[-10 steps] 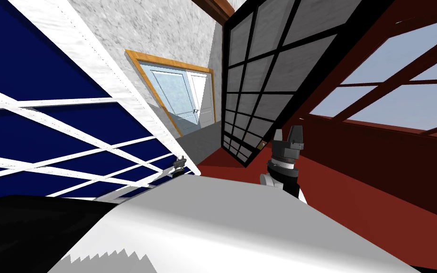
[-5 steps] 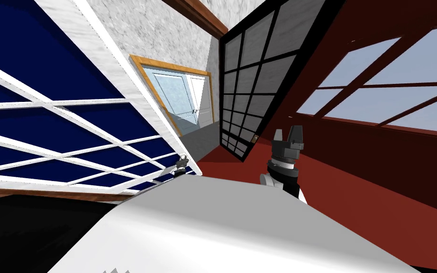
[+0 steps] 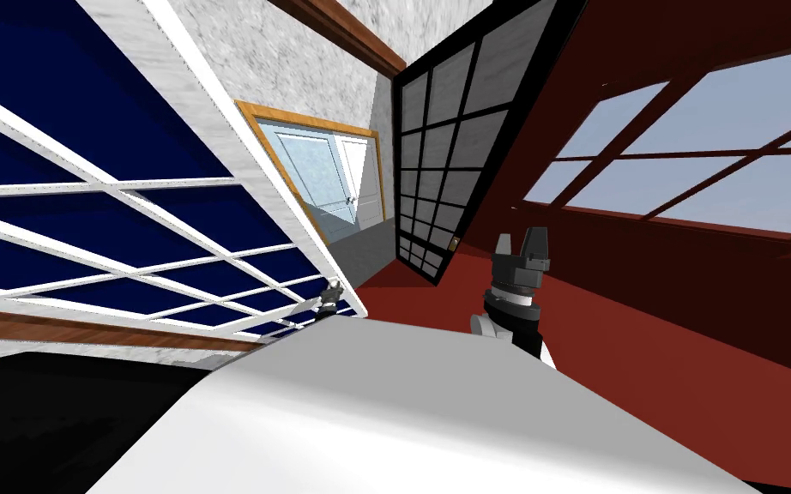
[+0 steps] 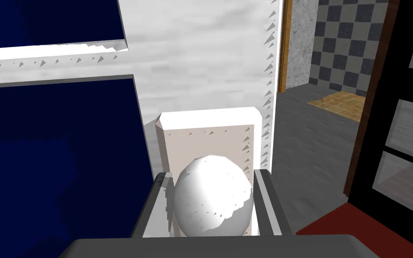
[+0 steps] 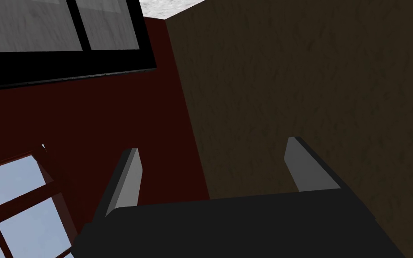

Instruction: Pull the door open

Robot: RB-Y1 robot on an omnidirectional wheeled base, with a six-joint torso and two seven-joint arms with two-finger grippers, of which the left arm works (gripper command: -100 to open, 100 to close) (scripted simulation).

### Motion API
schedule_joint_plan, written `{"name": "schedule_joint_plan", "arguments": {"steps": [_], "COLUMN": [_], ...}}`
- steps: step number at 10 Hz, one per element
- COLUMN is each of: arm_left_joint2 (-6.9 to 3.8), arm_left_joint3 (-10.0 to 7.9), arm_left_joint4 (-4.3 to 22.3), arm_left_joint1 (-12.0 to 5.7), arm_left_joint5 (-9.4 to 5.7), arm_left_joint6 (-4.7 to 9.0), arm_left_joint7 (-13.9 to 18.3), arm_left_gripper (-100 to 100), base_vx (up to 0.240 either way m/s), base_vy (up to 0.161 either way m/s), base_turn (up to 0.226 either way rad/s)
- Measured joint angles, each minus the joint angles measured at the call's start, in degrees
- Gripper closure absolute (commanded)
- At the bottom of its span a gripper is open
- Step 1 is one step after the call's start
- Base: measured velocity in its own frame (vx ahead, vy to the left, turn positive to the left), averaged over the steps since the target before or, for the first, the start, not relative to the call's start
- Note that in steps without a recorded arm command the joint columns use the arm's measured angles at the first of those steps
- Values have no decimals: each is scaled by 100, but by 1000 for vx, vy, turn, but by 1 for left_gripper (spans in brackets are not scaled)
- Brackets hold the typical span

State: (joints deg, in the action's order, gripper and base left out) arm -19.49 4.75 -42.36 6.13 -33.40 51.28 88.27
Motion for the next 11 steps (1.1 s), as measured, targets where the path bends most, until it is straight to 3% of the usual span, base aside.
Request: {"name": "schedule_joint_plan", "arguments": {"steps": [4,7,11], "arm_left_joint2": [-146,-179,-322], "arm_left_joint3": [308,466,710], "arm_left_joint4": [-176,-231,-320], "arm_left_joint1": [162,238,301], "arm_left_joint5": [172,257,409], "arm_left_joint6": [40,55,201], "arm_left_joint7": [229,318,509], "arm_left_gripper": [100,100,100], "base_vx": [-243,-147,-197], "base_vy": [-2,24,24], "base_turn": [-53,-46,-51]}}
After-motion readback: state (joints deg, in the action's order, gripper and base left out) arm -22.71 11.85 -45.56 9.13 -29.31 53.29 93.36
